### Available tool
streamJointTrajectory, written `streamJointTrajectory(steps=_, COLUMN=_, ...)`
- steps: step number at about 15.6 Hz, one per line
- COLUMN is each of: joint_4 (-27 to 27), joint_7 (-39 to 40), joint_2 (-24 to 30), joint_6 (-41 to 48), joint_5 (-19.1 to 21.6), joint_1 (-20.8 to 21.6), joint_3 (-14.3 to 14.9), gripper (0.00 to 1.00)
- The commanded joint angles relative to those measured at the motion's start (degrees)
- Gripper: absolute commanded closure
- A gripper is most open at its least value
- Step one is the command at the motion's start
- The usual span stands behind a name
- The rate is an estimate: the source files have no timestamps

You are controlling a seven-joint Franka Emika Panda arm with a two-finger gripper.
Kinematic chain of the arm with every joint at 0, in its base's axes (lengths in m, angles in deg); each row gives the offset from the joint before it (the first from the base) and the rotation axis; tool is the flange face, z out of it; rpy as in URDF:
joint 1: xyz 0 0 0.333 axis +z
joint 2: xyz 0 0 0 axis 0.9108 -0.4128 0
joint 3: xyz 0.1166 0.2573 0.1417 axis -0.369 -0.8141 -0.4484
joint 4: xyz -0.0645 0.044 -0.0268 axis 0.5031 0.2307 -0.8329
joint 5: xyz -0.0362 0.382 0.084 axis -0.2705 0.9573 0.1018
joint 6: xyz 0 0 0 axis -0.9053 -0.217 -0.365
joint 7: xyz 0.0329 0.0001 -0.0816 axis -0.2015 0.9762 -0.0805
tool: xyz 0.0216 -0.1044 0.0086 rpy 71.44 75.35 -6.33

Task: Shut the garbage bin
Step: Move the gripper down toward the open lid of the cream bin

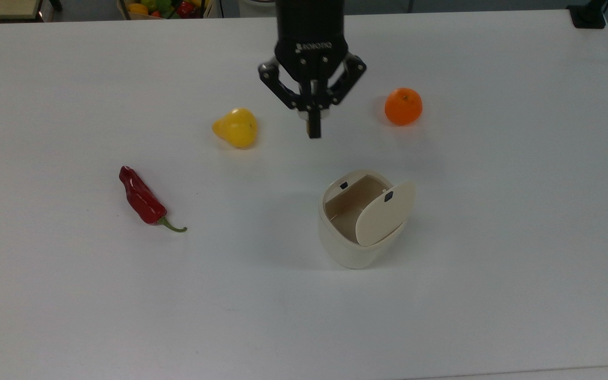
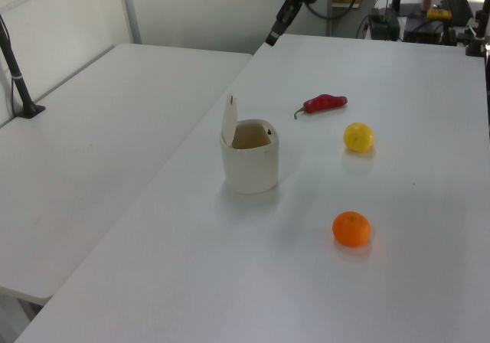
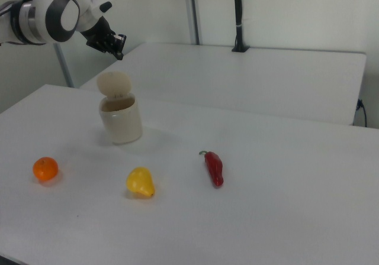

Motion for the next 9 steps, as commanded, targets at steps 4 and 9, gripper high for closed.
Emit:
streamJointTrajectory(steps=4, joint_4=0.33, joint_7=2.18, joint_2=-5.16, joint_6=-11.94, joint_5=0.7, joint_1=3.41, joint_3=0.49, gripper=1.0)
streamJointTrajectory(steps=9, joint_4=0.15, joint_7=5.34, joint_2=-6.21, joint_6=-14.4, joint_5=1.05, joint_1=5.0, joint_3=0.22, gripper=1.0)
